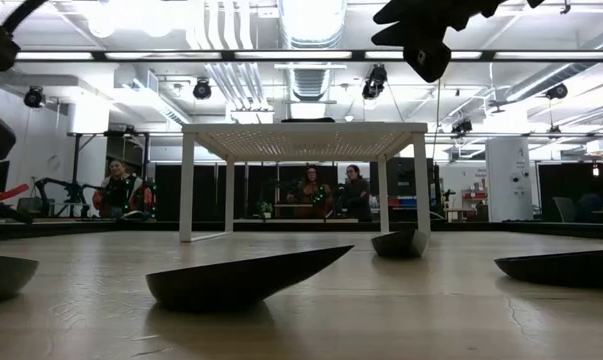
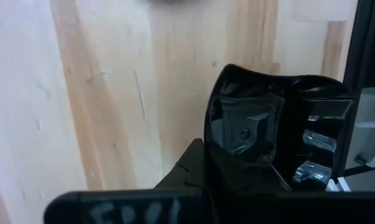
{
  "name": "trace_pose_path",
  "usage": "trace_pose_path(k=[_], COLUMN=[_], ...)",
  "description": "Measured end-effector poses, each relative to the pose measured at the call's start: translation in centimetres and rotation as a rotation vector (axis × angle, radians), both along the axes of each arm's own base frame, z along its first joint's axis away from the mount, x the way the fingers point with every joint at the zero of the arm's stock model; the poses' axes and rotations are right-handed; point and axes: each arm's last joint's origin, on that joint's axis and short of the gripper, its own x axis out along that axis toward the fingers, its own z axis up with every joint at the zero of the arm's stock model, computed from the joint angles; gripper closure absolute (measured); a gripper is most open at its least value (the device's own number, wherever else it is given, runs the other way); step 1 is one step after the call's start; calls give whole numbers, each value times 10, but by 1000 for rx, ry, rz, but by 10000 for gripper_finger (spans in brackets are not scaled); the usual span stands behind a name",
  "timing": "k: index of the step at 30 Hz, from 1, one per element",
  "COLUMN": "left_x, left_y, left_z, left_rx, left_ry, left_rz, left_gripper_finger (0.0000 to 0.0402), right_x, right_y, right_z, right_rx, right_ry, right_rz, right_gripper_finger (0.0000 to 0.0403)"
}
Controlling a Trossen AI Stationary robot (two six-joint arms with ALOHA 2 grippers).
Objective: Pick & Place Mini shaped plates
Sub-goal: Stack the distorted square plate on top of the distorted square plate on the shelf
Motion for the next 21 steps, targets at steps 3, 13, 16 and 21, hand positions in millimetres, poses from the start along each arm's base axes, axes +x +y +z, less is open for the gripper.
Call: trace_pose_path(k=[3,13,16,21], left_x=[1,18,24,30], left_y=[6,39,52,77], left_z=[2,30,43,66], left_rx=[15,128,137,145], left_ry=[13,-69,-120,-221], left_rz=[2,73,114,247], left_gripper_finger=[400,401,401,401], right_x=[0,0,0,0], right_y=[0,0,0,0], right_z=[0,0,0,0], right_rx=[0,-28,-41,-42], right_ry=[0,-4,-6,-5], right_rz=[0,12,19,20], right_gripper_finger=[298,297,303,311])
